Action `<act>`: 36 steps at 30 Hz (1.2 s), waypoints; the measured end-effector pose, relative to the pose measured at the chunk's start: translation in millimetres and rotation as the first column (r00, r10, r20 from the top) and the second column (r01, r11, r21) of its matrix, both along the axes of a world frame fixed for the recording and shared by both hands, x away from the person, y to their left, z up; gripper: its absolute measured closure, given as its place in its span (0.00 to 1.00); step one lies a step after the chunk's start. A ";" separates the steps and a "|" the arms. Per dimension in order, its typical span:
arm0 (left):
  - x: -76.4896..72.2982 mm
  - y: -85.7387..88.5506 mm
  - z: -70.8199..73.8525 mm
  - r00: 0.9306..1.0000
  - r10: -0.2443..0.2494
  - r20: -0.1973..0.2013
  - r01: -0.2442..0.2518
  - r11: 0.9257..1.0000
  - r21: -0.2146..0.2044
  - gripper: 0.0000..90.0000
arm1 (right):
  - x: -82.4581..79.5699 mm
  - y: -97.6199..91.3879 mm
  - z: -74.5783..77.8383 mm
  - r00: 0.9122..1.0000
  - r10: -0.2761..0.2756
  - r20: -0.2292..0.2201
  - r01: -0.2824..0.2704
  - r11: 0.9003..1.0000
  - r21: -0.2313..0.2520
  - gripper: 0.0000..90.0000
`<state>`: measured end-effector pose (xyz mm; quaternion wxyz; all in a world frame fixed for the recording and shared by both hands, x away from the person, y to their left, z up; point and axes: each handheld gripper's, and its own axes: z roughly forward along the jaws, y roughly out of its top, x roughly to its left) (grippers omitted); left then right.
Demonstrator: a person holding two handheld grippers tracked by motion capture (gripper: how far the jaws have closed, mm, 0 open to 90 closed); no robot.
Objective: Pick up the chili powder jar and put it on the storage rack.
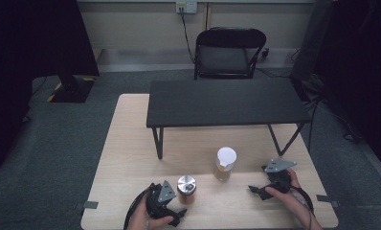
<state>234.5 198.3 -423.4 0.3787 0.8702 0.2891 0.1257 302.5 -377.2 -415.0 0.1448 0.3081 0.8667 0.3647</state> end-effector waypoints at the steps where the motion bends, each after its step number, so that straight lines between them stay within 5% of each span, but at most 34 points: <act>1: 0.4 0.4 0.2 1.000 -0.006 0.000 0.006 1.000 0.001 0.00 | 0.0 0.0 0.0 1.000 0.000 0.000 0.000 1.000 0.000 0.00; 10: 0.5 -0.9 0.5 1.000 -0.030 -0.002 0.030 1.000 0.001 0.00 | 0.0 0.0 0.0 1.000 0.001 0.000 -0.001 1.000 0.000 0.00; 17: 2.9 0.3 0.3 0.999 -0.041 -0.035 0.039 0.998 -0.058 0.02 | 0.0 0.0 0.0 1.000 0.000 0.000 0.000 1.000 0.000 0.00; 28: -5.0 -5.7 -2.8 0.998 0.063 -0.003 -0.063 0.989 -0.132 0.03 | 0.0 0.0 0.0 1.000 0.001 0.000 -0.001 1.000 0.000 0.00; 36: -3.9 -11.2 -4.4 0.997 0.073 0.018 -0.070 0.986 -0.150 0.03 | 0.1 0.0 0.0 1.000 0.001 0.000 -0.001 1.000 0.000 0.00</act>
